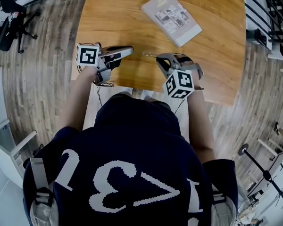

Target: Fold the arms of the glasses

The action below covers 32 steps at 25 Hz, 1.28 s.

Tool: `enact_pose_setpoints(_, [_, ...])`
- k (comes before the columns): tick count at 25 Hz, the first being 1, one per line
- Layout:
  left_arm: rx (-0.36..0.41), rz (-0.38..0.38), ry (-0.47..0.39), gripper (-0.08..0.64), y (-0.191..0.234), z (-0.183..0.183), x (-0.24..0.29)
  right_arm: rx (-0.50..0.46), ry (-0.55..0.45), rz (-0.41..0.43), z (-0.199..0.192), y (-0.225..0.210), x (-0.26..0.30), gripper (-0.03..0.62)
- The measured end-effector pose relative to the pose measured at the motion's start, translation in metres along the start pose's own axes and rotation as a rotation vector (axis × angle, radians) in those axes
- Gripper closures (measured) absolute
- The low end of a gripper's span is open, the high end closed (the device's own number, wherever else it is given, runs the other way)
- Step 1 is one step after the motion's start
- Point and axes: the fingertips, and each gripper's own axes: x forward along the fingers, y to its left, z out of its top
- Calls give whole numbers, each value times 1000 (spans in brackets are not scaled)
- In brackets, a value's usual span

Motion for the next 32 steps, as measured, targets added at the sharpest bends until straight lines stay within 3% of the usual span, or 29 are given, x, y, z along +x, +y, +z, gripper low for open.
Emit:
enact_pose_setpoints(3, [11,42,-20,520,1,-7,-13,46,-1,95,-20,10,28,555])
enact_pose_setpoints(8, [14,69,-38,520,0,-21,-25,201,-34,267,-43,14,60,557])
enact_pose_setpoints(12, [3,69,-84,520,-2,-26,-31,323,-63,311,-48,0,68,554])
enact_pose_setpoints(17, [23,74,-110,520,-4,-28,-33,330,-36,307,-58,-9,74,505])
enact_pose_setpoints(21, [54,73,-138,522,-10,-18,-30,326,-52,222,-53,-18,66,506])
enact_pose_setpoints(26, [151,91,-194,522,-23,9,-22,402,-116,-40,-38,-59,24,560])
enact_pose_setpoints(29, [264,155,-218,538,-35,29,-15,524,-208,-204,-22,-89,-18,563])
enact_pose_setpoints(32, [457,253,-220,541,-50,52,-6,641,-327,-350,-9,-117,-64,566])
